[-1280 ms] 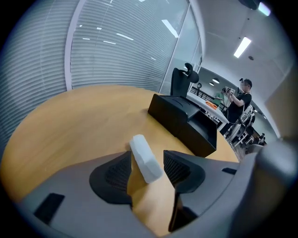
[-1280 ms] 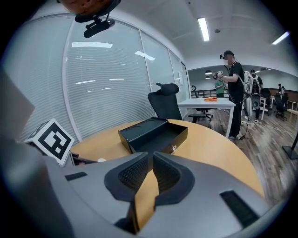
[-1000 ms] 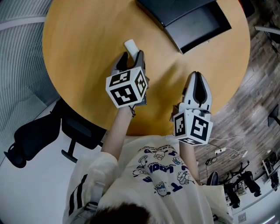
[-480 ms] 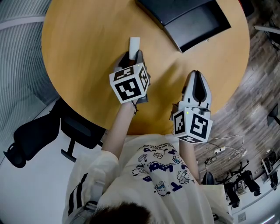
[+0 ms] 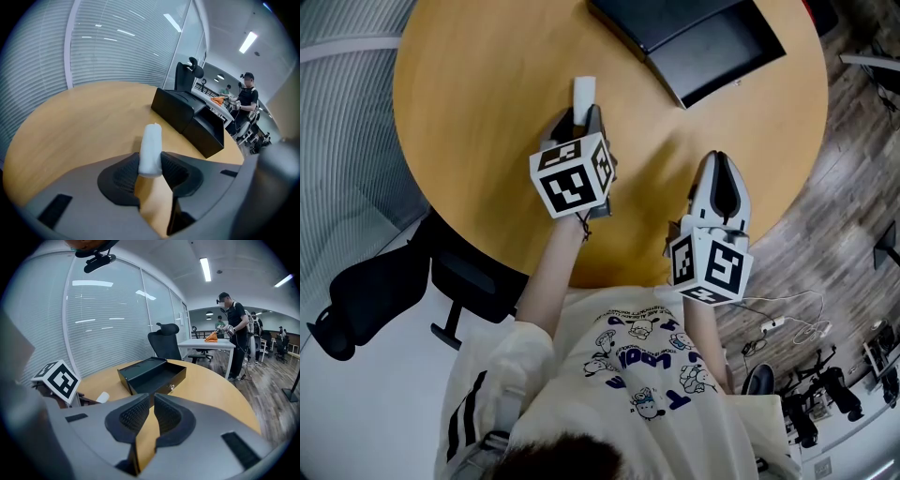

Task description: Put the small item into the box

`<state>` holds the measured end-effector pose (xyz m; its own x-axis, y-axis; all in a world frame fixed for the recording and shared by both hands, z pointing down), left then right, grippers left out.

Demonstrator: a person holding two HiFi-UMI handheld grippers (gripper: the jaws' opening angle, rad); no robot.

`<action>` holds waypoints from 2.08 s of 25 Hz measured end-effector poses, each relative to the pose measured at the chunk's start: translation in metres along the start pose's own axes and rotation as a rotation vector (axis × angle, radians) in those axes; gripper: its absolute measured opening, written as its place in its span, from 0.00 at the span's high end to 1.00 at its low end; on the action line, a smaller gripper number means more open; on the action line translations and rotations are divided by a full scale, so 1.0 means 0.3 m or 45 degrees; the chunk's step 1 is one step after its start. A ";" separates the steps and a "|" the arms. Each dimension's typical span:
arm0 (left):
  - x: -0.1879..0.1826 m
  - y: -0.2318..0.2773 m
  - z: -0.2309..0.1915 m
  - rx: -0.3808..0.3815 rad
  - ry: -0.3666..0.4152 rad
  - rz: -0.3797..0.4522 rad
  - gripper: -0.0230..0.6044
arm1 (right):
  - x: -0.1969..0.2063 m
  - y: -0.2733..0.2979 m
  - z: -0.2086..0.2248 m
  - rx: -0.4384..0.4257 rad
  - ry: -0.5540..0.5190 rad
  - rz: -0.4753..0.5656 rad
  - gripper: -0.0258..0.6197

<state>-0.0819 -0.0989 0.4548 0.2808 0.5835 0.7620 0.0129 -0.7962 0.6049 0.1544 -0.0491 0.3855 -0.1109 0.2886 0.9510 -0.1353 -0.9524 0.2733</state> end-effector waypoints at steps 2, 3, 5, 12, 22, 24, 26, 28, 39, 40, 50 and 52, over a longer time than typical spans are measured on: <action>-0.021 -0.011 0.005 0.011 0.013 0.027 0.72 | -0.003 -0.002 0.003 0.003 0.004 0.009 0.88; -0.033 -0.018 0.008 0.017 0.018 0.041 0.72 | -0.005 -0.003 0.003 0.004 0.005 0.014 0.88; -0.059 -0.037 0.017 0.034 0.016 0.073 0.72 | -0.012 -0.005 0.005 0.004 0.005 0.027 0.88; -0.151 -0.122 0.081 0.128 0.042 0.171 0.72 | -0.040 -0.026 0.015 0.017 0.009 0.062 0.88; -0.243 -0.143 0.199 0.288 0.117 0.214 0.72 | -0.080 -0.015 0.068 0.060 0.018 0.117 0.88; -0.254 -0.134 0.231 0.317 0.144 0.221 0.72 | -0.082 -0.007 0.085 0.079 0.028 0.124 0.88; -0.260 -0.124 0.263 0.344 0.163 0.223 0.72 | -0.084 -0.001 0.101 0.092 0.038 0.129 0.88; -0.270 -0.114 0.291 0.366 0.181 0.228 0.72 | -0.089 0.003 0.111 0.098 0.048 0.135 0.88; -0.327 -0.050 0.422 0.446 0.224 0.241 0.72 | -0.101 0.035 0.152 0.111 0.076 0.137 0.88; -0.327 -0.042 0.433 0.454 0.233 0.239 0.72 | -0.101 0.039 0.157 0.115 0.078 0.136 0.88; -0.294 0.068 0.496 0.473 0.282 0.183 0.72 | -0.086 0.104 0.210 0.140 0.085 0.122 0.88; -0.285 0.089 0.501 0.472 0.305 0.165 0.72 | -0.084 0.115 0.214 0.145 0.087 0.117 0.88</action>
<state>0.0388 -0.1942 0.3711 0.0737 0.4608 0.8844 0.3469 -0.8433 0.4105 0.2157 -0.0956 0.3804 -0.1850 0.2020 0.9617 -0.0097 -0.9790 0.2038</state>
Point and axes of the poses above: the fingertips, and each gripper's own axes: y forward along the fingers, z to its right, x out of its underside, the point moved 9 cm from there along -y, backward along the fingers, and after that the axes turned 15 degrees about z, right-handed, at the moved point
